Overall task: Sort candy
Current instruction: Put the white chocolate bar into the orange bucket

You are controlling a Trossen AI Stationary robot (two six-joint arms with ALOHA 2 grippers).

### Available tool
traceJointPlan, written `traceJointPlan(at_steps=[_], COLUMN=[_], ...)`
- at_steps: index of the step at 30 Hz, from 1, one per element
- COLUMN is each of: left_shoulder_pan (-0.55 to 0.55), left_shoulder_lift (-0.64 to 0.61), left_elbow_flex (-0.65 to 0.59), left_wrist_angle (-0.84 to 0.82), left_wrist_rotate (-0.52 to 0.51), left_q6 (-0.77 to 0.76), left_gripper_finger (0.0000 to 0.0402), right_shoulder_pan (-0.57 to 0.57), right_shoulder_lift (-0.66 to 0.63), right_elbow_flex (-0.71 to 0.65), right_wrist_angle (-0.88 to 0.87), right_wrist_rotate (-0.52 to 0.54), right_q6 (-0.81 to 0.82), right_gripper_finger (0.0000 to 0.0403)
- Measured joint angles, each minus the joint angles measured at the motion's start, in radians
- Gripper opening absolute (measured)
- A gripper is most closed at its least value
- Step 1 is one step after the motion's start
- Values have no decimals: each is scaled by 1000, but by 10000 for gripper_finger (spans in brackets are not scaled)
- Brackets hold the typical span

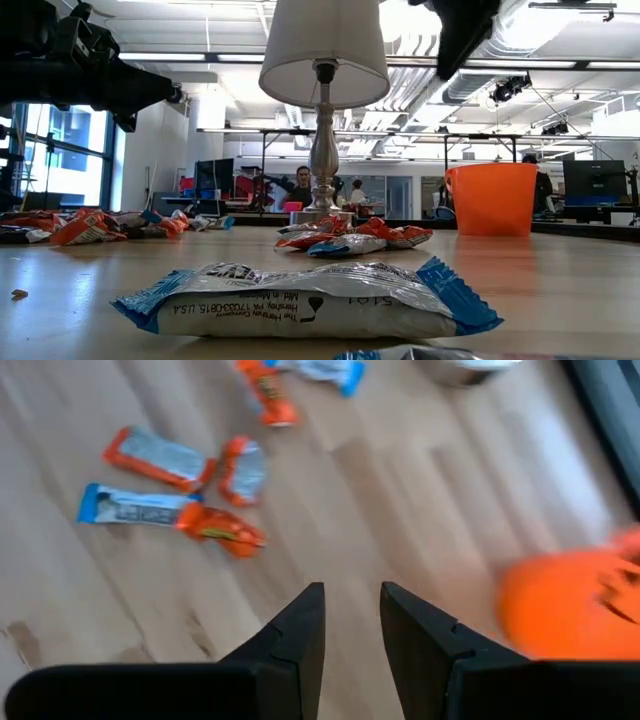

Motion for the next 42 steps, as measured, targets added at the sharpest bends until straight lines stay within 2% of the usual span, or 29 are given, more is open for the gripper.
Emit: traceJointPlan(at_steps=[3, 7, 11, 13, 20, 23, 32, 39, 42], left_shoulder_pan=[0, 0, 0, 0, 0, 0, 0, 0, 0], left_shoulder_lift=[0, 0, 0, 0, 0, 0, 0, 0, 0], left_elbow_flex=[0, 0, 0, 0, 0, 0, 0, 0, 0], left_wrist_angle=[0, 0, 0, 0, 0, 0, 0, 0, 0], left_wrist_rotate=[0, 0, 0, 0, 0, 0, 0, 0, 0], left_q6=[0, 0, 0, 0, 0, 0, 0, 0, 0], left_gripper_finger=[65, 65, 65, 64, 65, 64, 65, 65, 65], right_shoulder_pan=[61, 147, 221, 245, 303, 298, 220, 127, 99], right_shoulder_lift=[101, 205, 258, 267, 269, 269, 273, 284, 307], right_elbow_flex=[0, 3, 23, 28, 28, 23, 18, 18, 18], right_wrist_angle=[74, 182, 291, 333, 392, 390, 391, 398, 378], right_wrist_rotate=[10, 74, 166, 175, 112, 43, -79, -228, -224], right_q6=[28, 87, 113, 116, -54, -133, -498, -643, -644], right_gripper_finger=[94, 94, 94, 94, 94, 94, 94, 94, 94])
